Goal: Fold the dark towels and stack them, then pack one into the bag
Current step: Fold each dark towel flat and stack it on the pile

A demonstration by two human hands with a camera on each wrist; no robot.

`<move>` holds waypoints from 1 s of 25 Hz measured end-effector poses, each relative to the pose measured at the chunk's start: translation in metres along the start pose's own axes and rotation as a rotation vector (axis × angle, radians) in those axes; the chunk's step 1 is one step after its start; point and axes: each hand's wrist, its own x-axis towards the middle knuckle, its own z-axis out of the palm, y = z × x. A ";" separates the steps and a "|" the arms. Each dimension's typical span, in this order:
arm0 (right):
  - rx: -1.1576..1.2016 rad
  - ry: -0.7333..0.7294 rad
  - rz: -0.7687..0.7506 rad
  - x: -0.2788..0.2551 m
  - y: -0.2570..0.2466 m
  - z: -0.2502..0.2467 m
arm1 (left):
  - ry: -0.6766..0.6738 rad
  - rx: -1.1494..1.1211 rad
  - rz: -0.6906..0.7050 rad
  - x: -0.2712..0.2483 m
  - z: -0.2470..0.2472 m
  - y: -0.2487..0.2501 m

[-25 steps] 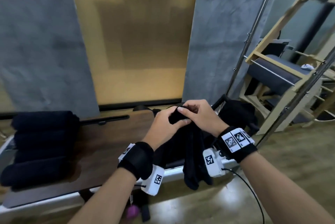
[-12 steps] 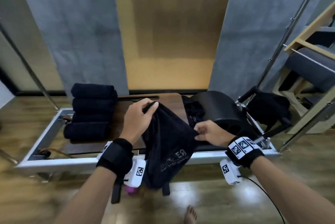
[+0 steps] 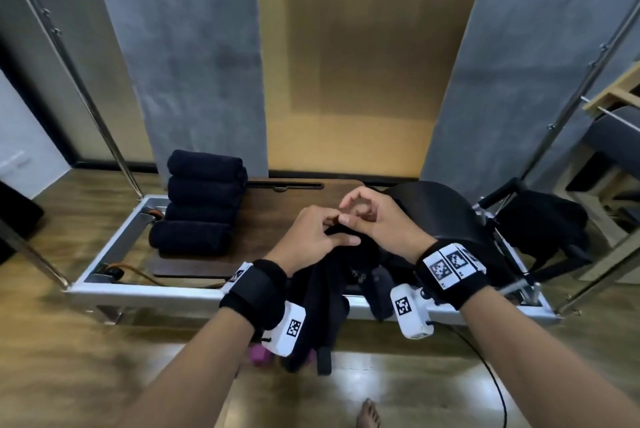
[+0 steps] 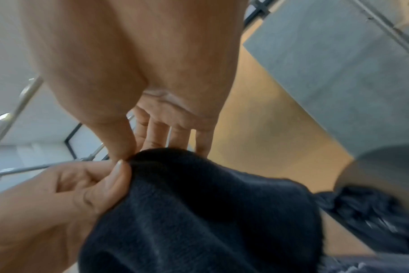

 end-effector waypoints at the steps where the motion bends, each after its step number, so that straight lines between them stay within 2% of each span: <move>1: 0.035 -0.004 0.036 -0.005 0.007 -0.003 | 0.008 0.024 0.000 -0.001 0.001 -0.002; 5: -0.099 -0.125 0.192 -0.030 0.042 -0.014 | 0.191 0.059 0.051 -0.009 -0.006 -0.012; 7: -0.033 -0.074 0.215 -0.037 0.048 -0.018 | 0.216 -0.037 0.046 -0.012 -0.017 -0.020; 9: 0.034 0.020 0.151 -0.036 0.037 -0.016 | 0.099 -0.101 -0.007 -0.016 -0.020 -0.023; 11: -0.001 0.033 0.043 -0.028 0.018 -0.008 | -0.051 -0.095 -0.087 -0.018 -0.012 -0.020; 13: -0.072 0.011 -0.049 -0.020 0.002 0.002 | -0.085 -0.071 -0.079 -0.017 -0.003 -0.016; 16: -0.062 0.045 -0.090 -0.015 -0.006 0.007 | 0.070 -0.037 0.056 -0.017 -0.003 -0.005; 19: -0.001 0.047 -0.008 -0.021 0.008 0.006 | 0.240 -0.041 0.166 -0.018 -0.012 0.000; 22: -0.161 -0.015 0.148 -0.038 0.047 -0.004 | 0.438 -0.058 0.169 -0.023 -0.033 -0.005; 25: -0.262 0.011 0.247 -0.058 0.077 -0.023 | 0.601 -0.047 0.103 -0.033 -0.068 -0.023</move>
